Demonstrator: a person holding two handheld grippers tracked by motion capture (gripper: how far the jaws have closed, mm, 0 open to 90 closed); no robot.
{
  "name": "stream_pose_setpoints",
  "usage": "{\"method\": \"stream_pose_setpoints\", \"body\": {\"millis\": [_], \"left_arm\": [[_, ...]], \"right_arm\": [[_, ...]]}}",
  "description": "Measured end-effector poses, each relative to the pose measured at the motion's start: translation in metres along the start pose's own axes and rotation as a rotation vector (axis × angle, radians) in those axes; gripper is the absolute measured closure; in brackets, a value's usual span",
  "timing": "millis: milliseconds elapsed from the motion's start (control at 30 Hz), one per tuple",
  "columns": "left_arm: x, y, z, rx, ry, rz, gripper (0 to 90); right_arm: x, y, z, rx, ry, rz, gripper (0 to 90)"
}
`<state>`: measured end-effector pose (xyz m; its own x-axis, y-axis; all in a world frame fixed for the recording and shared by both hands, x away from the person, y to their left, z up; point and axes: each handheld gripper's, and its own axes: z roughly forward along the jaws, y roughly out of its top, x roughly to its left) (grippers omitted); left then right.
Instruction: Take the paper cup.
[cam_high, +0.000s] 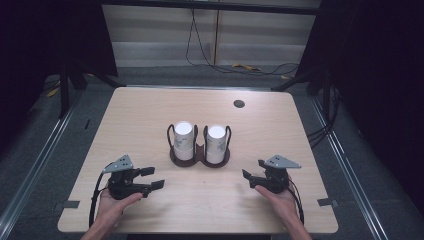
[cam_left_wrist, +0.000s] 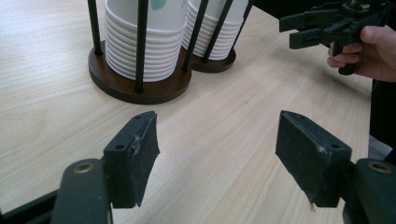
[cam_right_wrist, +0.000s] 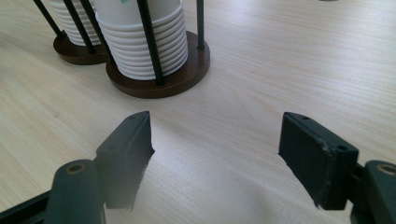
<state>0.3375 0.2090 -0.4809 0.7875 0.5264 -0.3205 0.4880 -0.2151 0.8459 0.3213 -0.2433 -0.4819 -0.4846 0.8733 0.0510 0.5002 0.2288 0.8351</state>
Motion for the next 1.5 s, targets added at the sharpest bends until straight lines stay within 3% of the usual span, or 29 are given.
{"method": "stream_pose_setpoints", "body": {"millis": [267, 667, 767, 1067, 1300, 1500], "left_arm": [[0.001, 0.001, -0.001, 0.001, 0.006, -0.002, 34.2], [0.000, 0.002, 0.001, 0.004, 0.001, -0.002, 31.4], [-0.002, 0.002, -0.001, 0.009, -0.001, 0.011, 31.2], [-0.005, 0.002, -0.001, 0.008, -0.026, 0.023, 31.2], [-0.005, 0.002, 0.000, 0.015, -0.020, 0.030, 31.2], [-0.007, 0.002, 0.002, 0.021, -0.030, 0.031, 30.5]], "right_arm": [[0.000, 0.000, 0.000, 0.010, 0.013, 0.007, 27.2], [0.007, 0.007, 0.001, -0.007, 0.077, 0.030, 34.6], [0.011, 0.012, 0.000, -0.007, 0.089, 0.008, 34.4], [0.029, 0.029, 0.000, -0.013, 0.220, -0.037, 35.8], [0.040, 0.040, 0.000, -0.023, 0.285, -0.062, 36.0], [0.042, 0.046, 0.002, -0.041, 0.312, -0.075, 38.5]]}}
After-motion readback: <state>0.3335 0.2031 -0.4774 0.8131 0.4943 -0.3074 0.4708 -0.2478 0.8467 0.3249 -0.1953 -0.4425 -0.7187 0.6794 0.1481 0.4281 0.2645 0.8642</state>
